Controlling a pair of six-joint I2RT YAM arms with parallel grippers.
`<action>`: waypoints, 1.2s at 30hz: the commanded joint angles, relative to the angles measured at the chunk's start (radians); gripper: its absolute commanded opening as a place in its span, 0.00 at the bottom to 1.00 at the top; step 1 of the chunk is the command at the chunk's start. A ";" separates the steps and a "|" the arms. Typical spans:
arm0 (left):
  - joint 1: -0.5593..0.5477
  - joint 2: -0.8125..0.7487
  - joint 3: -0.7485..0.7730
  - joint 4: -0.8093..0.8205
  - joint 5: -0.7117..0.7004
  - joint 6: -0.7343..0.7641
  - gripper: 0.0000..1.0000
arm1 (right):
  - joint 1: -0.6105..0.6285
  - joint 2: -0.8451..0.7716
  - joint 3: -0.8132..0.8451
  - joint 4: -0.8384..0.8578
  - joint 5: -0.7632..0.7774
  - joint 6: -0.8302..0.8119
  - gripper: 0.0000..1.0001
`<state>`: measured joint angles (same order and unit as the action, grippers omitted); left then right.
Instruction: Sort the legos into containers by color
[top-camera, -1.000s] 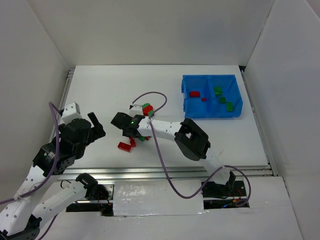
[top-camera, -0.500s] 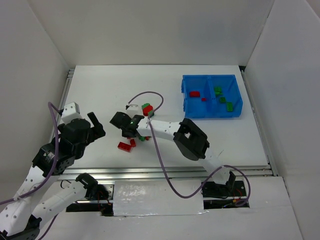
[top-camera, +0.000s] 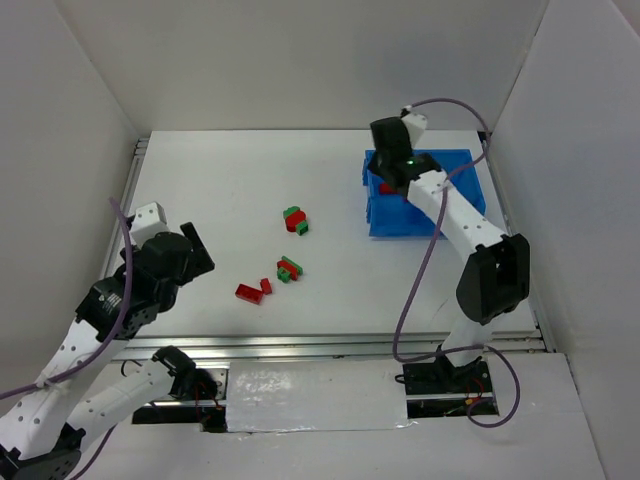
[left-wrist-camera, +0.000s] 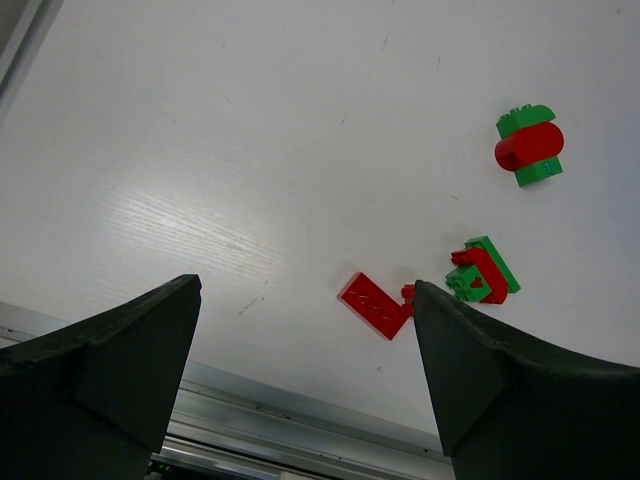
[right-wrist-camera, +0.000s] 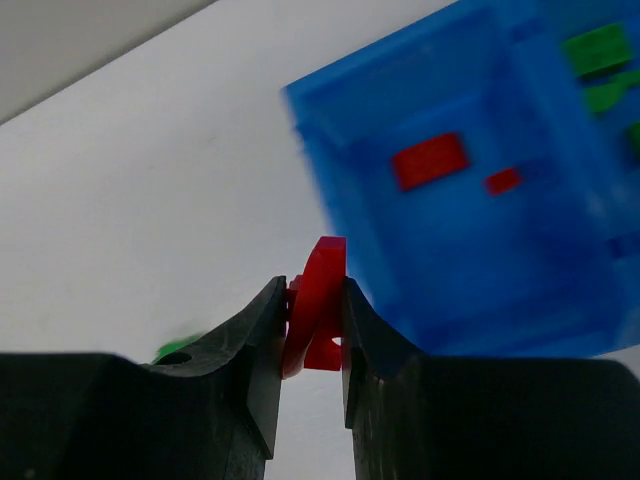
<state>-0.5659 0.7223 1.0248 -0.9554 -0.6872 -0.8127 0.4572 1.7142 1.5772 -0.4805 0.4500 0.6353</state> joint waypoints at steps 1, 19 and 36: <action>0.004 0.019 0.023 -0.016 -0.029 -0.045 1.00 | -0.096 0.031 -0.008 -0.043 0.016 -0.117 0.01; 0.006 0.247 -0.011 0.055 0.157 -0.299 0.99 | -0.193 0.173 0.239 -0.167 -0.054 -0.186 1.00; 0.044 0.077 0.209 -0.103 -0.282 -0.068 1.00 | 0.635 0.249 0.094 0.022 -0.134 -0.300 0.85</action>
<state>-0.5270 0.8711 1.2667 -1.1484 -0.8951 -1.0786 1.1046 1.8847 1.5494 -0.3820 0.1810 0.2440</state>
